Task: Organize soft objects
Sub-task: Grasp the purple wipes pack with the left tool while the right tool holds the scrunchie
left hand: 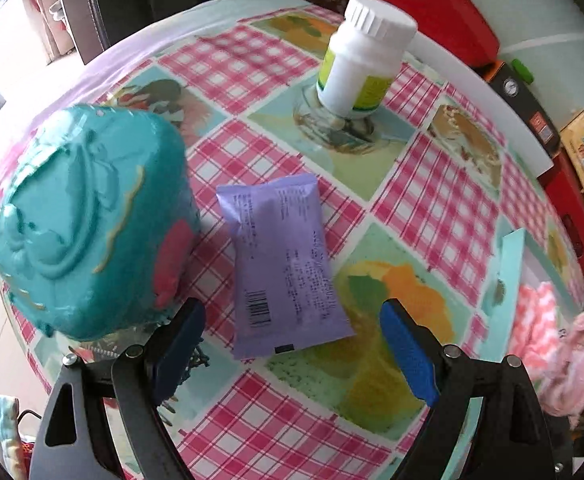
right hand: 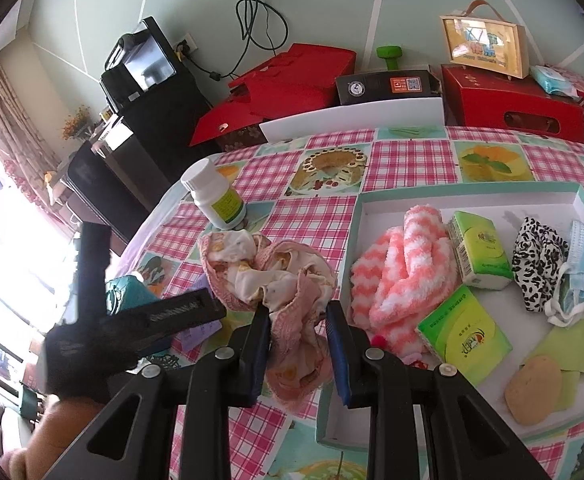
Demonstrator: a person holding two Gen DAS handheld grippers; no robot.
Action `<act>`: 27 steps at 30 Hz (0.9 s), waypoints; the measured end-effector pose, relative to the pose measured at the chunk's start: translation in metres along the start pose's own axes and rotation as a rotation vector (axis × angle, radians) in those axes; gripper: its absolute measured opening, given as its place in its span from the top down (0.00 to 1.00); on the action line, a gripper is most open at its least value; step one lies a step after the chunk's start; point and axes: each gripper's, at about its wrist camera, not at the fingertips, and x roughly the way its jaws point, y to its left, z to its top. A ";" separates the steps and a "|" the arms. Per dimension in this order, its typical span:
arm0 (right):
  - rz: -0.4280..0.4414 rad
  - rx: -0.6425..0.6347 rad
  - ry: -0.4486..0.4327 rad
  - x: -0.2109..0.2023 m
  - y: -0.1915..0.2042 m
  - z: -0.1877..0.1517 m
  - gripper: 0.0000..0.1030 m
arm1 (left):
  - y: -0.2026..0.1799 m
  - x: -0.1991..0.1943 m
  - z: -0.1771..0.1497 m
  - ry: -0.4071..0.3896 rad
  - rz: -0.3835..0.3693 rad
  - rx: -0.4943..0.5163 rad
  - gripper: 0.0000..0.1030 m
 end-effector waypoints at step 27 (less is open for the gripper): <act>-0.005 0.024 0.000 0.001 -0.005 0.000 0.72 | -0.021 -0.003 -0.005 -0.049 -0.118 0.102 0.46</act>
